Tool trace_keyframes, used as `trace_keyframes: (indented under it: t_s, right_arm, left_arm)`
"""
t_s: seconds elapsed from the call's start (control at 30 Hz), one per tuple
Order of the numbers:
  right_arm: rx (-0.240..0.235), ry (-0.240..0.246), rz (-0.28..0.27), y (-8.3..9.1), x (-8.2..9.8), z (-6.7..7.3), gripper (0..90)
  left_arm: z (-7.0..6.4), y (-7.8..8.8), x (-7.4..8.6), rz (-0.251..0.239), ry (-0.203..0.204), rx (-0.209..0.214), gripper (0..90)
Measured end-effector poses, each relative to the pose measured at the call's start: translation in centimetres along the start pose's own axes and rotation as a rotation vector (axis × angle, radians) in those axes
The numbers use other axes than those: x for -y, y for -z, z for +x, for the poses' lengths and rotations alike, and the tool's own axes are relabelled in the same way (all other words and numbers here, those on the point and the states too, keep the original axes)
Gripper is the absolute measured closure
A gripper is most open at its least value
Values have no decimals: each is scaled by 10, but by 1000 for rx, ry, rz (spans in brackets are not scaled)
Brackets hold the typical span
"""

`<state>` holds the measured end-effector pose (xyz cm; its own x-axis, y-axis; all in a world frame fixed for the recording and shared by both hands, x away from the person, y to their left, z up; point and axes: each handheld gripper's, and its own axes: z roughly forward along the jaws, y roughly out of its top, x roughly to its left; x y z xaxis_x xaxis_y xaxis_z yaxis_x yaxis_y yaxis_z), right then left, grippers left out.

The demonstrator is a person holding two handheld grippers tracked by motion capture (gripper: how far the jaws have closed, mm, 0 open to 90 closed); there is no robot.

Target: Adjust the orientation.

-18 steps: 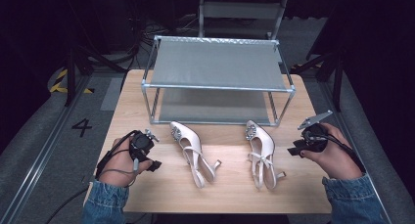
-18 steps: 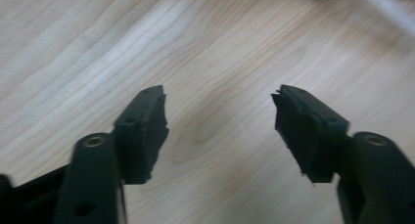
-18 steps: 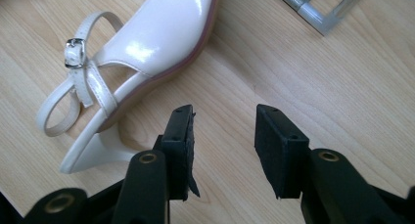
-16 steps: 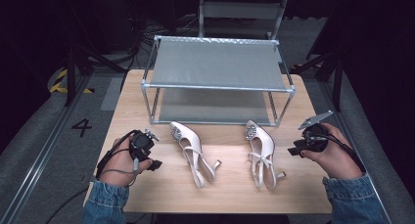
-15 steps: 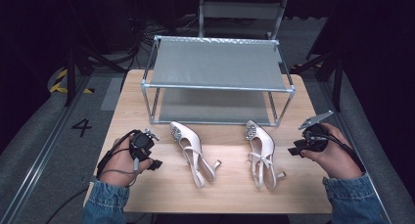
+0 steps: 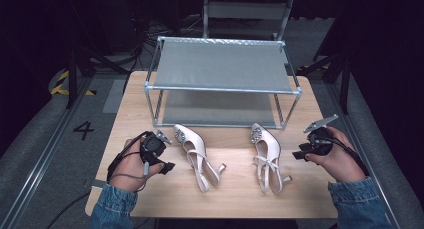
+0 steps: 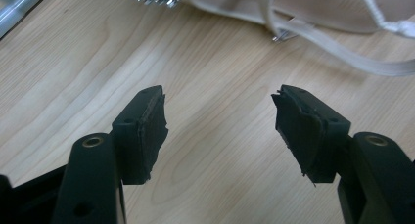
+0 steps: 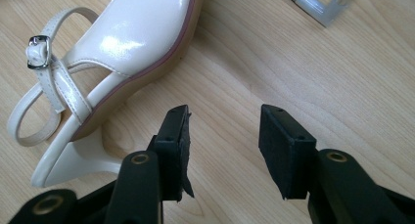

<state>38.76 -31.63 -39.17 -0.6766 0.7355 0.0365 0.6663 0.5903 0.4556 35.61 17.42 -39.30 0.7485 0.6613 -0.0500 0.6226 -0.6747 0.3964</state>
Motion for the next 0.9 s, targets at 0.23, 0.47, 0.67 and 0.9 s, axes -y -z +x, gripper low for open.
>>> trace_keyframes:
  t_s: [0.23, 0.47, 0.67, 0.9]
  right_arm:
    - [-1, 4, -7, 0, 2, 1, 547]
    - [-1, 2, -10, 1, 7, 2, 544]
    - [11, -4, -11, 3, 13, 1, 543]
    - [16, -13, -10, 5, 18, 0, 544]
  left_arm:
    - [-5, -18, -8, -30, -77, 46, 383]
    - [-9, -37, -16, -57, -99, 122, 457]
    - [-8, -53, -24, -74, -99, 146, 549]
    - [-10, -55, -28, -57, -32, 197, 845]
